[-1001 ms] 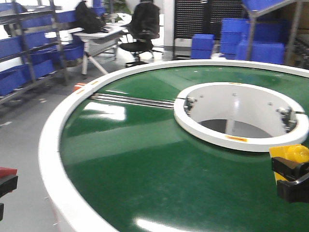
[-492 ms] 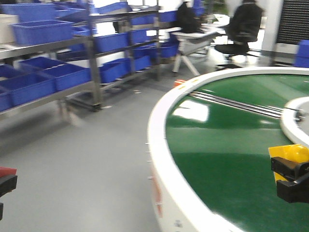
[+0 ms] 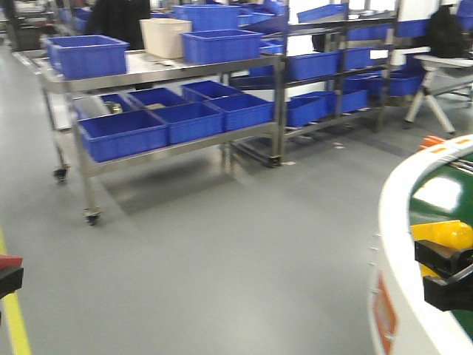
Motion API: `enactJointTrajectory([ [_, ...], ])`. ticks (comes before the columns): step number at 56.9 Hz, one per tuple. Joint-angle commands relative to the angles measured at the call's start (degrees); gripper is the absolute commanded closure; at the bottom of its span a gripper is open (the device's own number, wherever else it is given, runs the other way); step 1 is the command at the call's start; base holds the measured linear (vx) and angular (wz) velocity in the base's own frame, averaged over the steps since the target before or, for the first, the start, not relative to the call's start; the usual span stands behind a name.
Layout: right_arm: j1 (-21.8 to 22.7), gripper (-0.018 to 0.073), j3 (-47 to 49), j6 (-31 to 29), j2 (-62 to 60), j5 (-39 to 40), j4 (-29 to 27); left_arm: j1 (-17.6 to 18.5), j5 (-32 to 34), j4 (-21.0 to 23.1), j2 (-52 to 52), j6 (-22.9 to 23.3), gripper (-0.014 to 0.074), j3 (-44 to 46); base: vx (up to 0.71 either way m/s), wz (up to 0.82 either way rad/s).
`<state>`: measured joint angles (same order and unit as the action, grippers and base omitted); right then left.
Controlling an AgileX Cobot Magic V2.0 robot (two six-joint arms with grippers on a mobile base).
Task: Pick red and yellow blocks into blue bin
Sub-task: 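Drive the base away from the table to the large blue bin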
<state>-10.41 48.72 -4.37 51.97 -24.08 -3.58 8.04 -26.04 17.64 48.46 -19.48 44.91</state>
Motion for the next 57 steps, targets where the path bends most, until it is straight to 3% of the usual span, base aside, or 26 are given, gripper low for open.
enactJointTrajectory([
  [1, 0.3, 0.0569, 1.7, -0.7, -0.6, 4.9, 0.1, 0.3, 4.3, 1.1, -1.0, 0.5, 0.0596, 1.7, 0.1, 0.61],
  [24, 0.3, 0.0569, 1.7, -0.7, -0.6, 4.8, 0.1, 0.3, 4.2, 1.1, -1.0, 0.5, 0.0595, 1.7, 0.17, 0.45],
  [57, 0.3, 0.0569, 1.7, -0.7, -0.6, 4.8, 0.1, 0.3, 4.1, 1.1, -1.0, 0.5, 0.0594, 1.7, 0.27, 0.22],
])
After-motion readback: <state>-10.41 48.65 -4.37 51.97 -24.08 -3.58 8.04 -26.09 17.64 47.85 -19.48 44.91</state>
